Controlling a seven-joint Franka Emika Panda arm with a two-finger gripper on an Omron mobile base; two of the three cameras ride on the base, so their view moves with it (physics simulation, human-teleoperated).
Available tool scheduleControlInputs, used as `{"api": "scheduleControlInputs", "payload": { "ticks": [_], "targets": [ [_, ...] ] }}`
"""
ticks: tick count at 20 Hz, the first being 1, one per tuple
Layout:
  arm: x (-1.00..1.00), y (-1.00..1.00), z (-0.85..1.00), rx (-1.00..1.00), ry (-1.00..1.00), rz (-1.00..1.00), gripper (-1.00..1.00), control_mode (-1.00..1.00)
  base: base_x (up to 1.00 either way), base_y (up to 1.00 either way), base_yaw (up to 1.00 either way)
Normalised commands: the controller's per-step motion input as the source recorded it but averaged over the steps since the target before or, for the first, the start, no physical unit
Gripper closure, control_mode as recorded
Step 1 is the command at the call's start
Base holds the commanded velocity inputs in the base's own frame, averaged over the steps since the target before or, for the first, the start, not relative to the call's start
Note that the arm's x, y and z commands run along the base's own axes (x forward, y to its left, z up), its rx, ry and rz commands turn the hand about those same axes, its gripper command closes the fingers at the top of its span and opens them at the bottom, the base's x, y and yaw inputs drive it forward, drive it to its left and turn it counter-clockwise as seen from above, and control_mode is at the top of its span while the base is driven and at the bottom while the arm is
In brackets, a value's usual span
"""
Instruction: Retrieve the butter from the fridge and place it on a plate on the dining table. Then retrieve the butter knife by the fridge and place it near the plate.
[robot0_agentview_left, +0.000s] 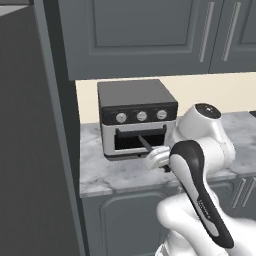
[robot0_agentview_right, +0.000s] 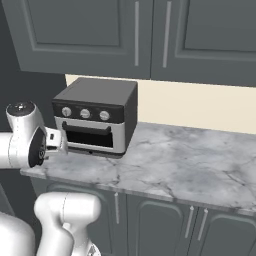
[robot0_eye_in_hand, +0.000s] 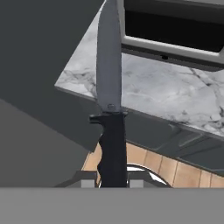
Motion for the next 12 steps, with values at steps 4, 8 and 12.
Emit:
{"api": "scheduleControlInputs", "payload": {
  "ticks": [4, 8, 12],
  "targets": [
    [-0.25, 0.00, 0.11, 0.00, 0.00, 0.00, 1.00, 1.00, -0.08, 0.00, 0.00],
    [0.00, 0.00, 0.00, 0.00, 0.00, 0.00, 1.00, 1.00, -0.46, -0.37, -0.01],
    [0.00, 0.00, 0.00, 0.00, 0.00, 0.00, 1.00, 1.00, -0.49, -0.77, -0.47]
  ]
}}
